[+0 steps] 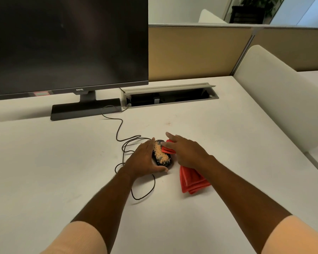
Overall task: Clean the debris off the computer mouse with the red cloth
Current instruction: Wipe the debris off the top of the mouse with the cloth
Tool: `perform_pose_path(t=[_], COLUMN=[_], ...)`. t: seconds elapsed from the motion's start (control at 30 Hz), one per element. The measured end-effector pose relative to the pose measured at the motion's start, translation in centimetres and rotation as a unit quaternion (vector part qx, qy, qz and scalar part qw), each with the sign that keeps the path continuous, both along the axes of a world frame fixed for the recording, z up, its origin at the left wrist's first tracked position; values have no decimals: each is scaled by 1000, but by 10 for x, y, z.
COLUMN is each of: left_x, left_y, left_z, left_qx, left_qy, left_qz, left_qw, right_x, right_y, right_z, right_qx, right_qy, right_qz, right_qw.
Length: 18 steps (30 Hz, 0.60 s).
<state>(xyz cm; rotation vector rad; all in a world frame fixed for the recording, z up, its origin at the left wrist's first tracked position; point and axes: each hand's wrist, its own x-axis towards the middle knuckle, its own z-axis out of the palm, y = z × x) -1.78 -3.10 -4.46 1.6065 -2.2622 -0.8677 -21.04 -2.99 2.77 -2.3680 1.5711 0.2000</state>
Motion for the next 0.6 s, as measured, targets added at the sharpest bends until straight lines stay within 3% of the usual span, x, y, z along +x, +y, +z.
perform_pose_path(t=[0.3, 0.6], left_x=[-1, 0], left_y=[0, 1], left_z=[-2, -3], left_qx=[2, -2], left_qy=[1, 4], left_qz=[2, 2], left_qw=[1000, 1000], right_x=[-17, 1], right_y=[4, -12], right_z=[10, 13], right_qx=[51, -18], right_qy=[16, -45], right_qz=[2, -59], right_qw=[999, 997])
